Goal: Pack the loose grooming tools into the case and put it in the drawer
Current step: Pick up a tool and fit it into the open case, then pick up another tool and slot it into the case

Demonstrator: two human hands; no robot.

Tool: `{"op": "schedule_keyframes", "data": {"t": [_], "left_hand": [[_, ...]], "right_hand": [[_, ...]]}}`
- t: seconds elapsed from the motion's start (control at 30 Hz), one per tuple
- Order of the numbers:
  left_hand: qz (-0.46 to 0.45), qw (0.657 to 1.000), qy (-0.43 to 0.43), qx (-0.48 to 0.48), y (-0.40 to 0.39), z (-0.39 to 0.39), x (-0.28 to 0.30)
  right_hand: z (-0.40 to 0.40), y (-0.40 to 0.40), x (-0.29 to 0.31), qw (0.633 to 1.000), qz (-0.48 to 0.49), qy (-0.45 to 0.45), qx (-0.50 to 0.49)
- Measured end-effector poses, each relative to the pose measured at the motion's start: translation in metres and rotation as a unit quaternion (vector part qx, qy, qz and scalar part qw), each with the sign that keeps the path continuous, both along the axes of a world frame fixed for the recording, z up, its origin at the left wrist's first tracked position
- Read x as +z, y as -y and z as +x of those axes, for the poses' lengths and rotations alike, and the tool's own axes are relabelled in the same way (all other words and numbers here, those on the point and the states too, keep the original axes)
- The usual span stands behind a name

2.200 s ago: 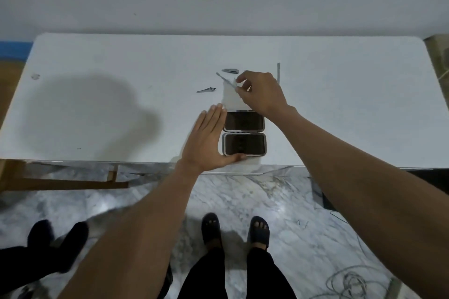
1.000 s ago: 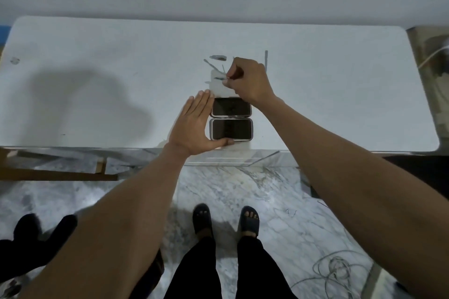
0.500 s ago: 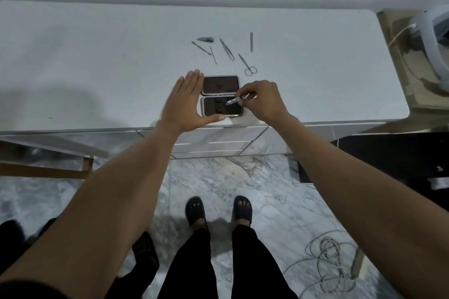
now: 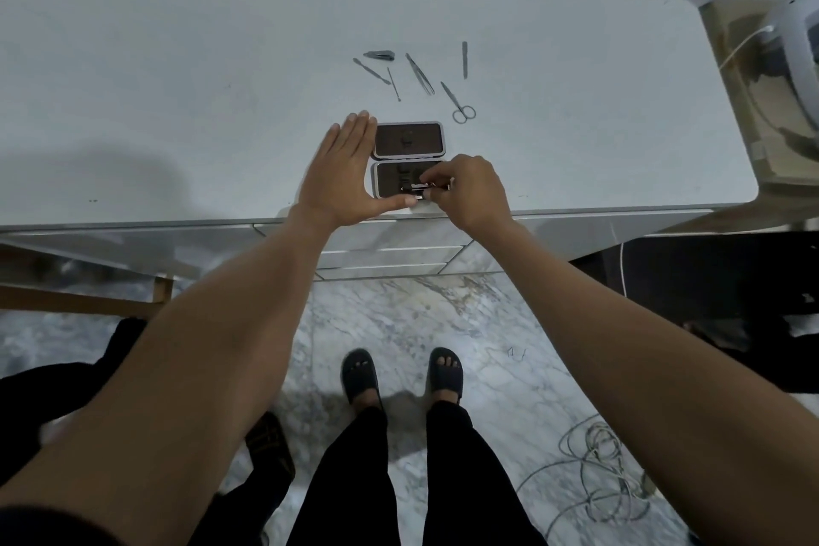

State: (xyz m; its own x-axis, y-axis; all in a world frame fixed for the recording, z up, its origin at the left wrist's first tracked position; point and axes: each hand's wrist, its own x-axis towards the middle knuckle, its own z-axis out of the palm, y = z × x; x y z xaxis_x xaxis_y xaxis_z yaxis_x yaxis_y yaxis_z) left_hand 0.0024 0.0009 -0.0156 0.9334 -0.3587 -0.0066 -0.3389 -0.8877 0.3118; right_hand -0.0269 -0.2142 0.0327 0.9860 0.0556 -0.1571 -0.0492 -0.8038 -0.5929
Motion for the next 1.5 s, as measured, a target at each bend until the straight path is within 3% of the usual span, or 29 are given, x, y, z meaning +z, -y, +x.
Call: {"op": "schedule_keyframes", "data": {"t": [0.57, 0.9, 1.4, 1.5], "left_hand": [[-0.003, 1.000, 0.018, -0.002, -0.001, 0.001, -0.003], [-0.006, 1.000, 0.003, 0.003, -0.001, 0.002, -0.002], [-0.009, 1.000, 0.018, 0.008, 0.000, 0.003, -0.003], [-0.015, 1.000, 0.016, 0.009, 0.000, 0.003, -0.002]], "right_hand": [[0.000, -0.012, 0.010, 1.000, 0.026, 0.007, -0.002], [0.051, 0.013, 0.016, 0.974, 0.007, 0.046, -0.224], [0.101, 0.002, -0.016, 0.953, -0.055, 0.038, -0.297], [0.101, -0.002, -0.018, 0.956, -0.110, 0.027, -0.272]]}}
